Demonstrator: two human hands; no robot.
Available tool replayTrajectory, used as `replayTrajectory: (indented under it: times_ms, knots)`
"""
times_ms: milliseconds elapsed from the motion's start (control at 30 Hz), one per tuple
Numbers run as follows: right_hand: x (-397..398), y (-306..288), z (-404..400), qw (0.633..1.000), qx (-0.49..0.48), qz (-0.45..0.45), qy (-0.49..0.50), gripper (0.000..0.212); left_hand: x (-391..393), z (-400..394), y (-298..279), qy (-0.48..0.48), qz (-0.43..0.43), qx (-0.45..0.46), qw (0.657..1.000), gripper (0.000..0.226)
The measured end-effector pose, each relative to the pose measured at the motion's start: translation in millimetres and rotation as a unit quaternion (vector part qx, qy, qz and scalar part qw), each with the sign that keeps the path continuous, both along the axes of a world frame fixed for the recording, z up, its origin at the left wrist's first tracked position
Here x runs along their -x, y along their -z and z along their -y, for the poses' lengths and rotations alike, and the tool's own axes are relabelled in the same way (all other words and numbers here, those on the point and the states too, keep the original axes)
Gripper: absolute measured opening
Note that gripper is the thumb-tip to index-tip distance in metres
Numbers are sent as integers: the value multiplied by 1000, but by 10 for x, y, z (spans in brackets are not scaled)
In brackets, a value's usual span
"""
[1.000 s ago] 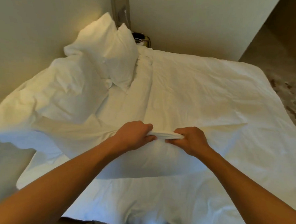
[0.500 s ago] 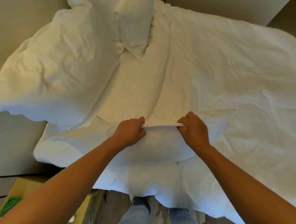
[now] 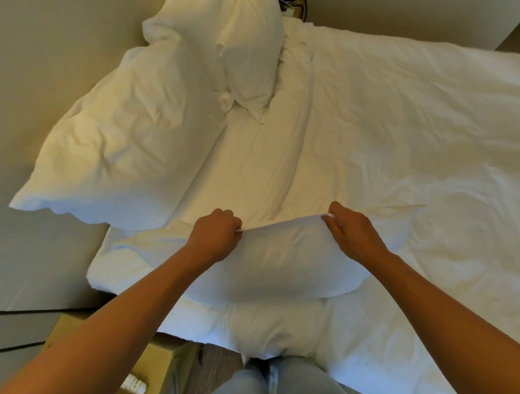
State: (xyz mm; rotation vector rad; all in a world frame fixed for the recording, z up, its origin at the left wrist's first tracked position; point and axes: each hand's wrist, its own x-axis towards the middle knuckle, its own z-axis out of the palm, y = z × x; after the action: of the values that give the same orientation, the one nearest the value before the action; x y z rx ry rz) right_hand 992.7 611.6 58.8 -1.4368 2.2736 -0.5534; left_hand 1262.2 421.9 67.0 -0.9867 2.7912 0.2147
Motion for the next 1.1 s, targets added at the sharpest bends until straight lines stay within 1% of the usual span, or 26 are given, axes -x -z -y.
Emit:
replayTrajectory:
  times_ms: [67, 167, 233, 300, 400, 433, 567, 700, 800, 867, 967, 1100]
  knots:
    - [81, 40, 62, 1000, 4, -4, -20, 30, 2, 14, -35, -31, 2, -16, 999, 29]
    - [187, 121, 146, 999, 6, -12, -36, 30, 28, 25, -46, -103, -3, -72, 992, 29]
    - [248, 174, 168, 999, 9, -8, -35, 30, 68, 29, -45, -133, -10, -104, 986, 28]
    - [311, 217, 188, 1000, 8, 5, -24, 27, 114, 49, -42, -151, -14, -126, 980, 25]
    - [404, 317, 248, 999, -4, 43, -5, 17, 143, 115, -20, -175, -20, -147, 973, 20]
    - [431, 354, 270, 999, -4, 51, 0, 17, 142, 135, -11, -184, -21, -149, 971, 19]
    - [519, 460, 351, 999, 10, 45, 7, 21, 110, 206, 19, -208, -35, -153, 965, 21]
    - [525, 455, 389, 999, 35, 12, 31, 23, 73, 261, -18, -201, -42, -137, 969, 27]
    - [463, 407, 394, 997, 42, 37, 47, 23, -31, 252, -30, -185, -23, -119, 975, 27]
    - [418, 360, 398, 996, 50, 52, 57, 23, -130, 242, -16, -191, -14, -110, 975, 29]
    - [379, 268, 441, 995, 47, 55, 65, 25, -275, 266, -34, -215, -48, -100, 970, 31]
    - [379, 102, 612, 995, 58, 43, 64, 25, -374, 299, -157, -214, -97, -83, 968, 27]
